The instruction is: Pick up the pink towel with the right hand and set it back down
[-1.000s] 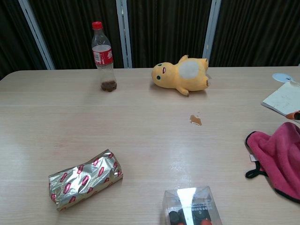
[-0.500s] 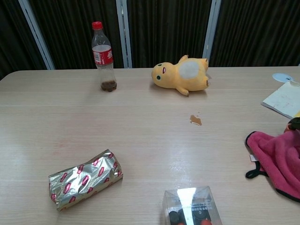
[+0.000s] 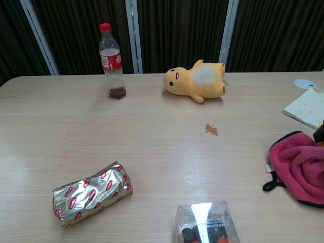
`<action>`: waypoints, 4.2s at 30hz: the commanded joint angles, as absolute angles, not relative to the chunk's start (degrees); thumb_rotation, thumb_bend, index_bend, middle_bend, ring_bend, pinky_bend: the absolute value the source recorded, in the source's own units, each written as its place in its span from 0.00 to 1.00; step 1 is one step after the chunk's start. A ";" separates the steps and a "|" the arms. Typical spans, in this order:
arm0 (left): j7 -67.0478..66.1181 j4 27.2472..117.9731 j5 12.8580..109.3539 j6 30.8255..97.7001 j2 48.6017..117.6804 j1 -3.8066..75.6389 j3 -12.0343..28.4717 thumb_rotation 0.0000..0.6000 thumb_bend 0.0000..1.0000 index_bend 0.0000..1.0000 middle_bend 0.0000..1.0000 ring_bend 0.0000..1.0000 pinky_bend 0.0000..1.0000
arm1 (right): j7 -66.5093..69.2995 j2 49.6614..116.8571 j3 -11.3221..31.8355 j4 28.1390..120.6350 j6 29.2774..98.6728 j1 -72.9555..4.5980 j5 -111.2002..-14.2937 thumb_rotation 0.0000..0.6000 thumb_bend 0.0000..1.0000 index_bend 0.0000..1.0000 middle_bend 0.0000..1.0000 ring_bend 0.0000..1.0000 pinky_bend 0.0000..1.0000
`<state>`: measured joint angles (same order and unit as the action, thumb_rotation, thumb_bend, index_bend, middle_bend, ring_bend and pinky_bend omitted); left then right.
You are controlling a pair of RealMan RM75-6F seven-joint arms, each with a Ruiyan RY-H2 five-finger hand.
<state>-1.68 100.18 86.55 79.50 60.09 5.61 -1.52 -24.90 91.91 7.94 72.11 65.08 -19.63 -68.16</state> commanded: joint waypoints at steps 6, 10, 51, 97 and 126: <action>-0.71 100.66 85.40 79.02 59.71 5.68 -1.27 1.00 0.00 0.00 0.00 0.00 0.00 | -27.71 94.00 13.22 70.76 64.65 -23.59 -64.17 1.00 0.19 0.75 0.63 0.50 0.69; -0.36 100.78 85.41 79.21 59.58 5.64 -1.19 1.00 0.00 0.00 0.00 0.00 0.00 | -30.67 95.44 15.59 69.56 64.88 -26.29 -62.61 1.00 0.19 0.75 0.63 0.50 0.69; -0.06 103.10 82.77 78.36 59.20 5.55 -0.73 1.00 0.00 0.00 0.00 0.00 0.00 | -24.86 113.75 21.81 45.04 58.38 -41.02 -56.74 1.00 0.20 0.75 0.63 0.50 0.69; 1.18 104.36 79.84 76.74 57.52 5.28 -0.65 1.00 0.00 0.00 0.00 0.00 0.00 | -21.84 121.84 24.08 33.50 56.24 -47.45 -58.52 1.00 0.20 0.75 0.63 0.50 0.69; 1.65 104.42 79.75 75.58 57.33 5.73 -0.69 1.00 0.00 0.00 0.00 0.00 0.00 | -24.34 110.70 22.06 45.21 59.89 -38.71 -57.05 1.00 0.21 0.75 0.63 0.50 0.69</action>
